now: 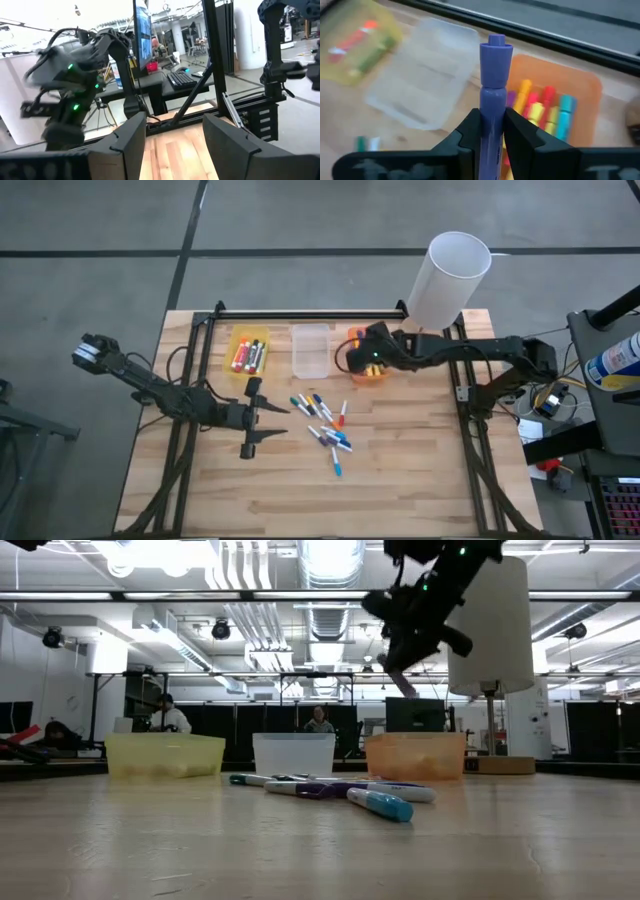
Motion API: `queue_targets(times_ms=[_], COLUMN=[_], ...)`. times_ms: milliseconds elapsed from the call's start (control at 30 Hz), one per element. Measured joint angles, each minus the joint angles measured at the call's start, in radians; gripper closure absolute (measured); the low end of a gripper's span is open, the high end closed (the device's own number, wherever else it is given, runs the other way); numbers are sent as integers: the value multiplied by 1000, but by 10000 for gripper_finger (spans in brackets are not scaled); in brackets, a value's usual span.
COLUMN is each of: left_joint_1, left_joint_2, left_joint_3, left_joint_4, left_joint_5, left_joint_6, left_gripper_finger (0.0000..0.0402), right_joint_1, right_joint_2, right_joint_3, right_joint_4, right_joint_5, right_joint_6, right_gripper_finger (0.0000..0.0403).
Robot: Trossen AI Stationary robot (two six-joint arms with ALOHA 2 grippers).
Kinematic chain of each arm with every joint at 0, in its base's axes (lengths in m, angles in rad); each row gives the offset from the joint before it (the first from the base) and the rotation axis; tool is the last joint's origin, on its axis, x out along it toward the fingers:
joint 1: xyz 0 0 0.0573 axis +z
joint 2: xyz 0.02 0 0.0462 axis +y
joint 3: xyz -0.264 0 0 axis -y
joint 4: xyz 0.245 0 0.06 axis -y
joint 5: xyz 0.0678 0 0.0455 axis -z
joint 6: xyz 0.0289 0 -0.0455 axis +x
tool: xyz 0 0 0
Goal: Pick & Place Markers
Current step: Put the large purple highlighter pen into the orange bin
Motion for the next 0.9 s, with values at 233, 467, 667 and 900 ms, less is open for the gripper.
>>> queue_targets(times_ms=[233,467,667,900], left_joint_1=[0,0,0,0], left_joint_2=[0,0,0,0], left_joint_3=[0,0,0,0], left_joint_4=[1,-2,-5,-11], left_joint_5=[2,3,3,3], left_joint_6=[-1,-2,-7,-18], left_gripper_finger=[209,209,209,209], right_joint_1=[-108,-178,-199,-199], right_joint_2=[114,232,278,277], right_joint_3=[3,3,3,3], right_joint_4=[2,1,1,1], right_joint_5=[-73,-176,-211,-204], right_joint_6=[-15,-13,-15,-9], right_gripper_finger=[344,344,344,316])
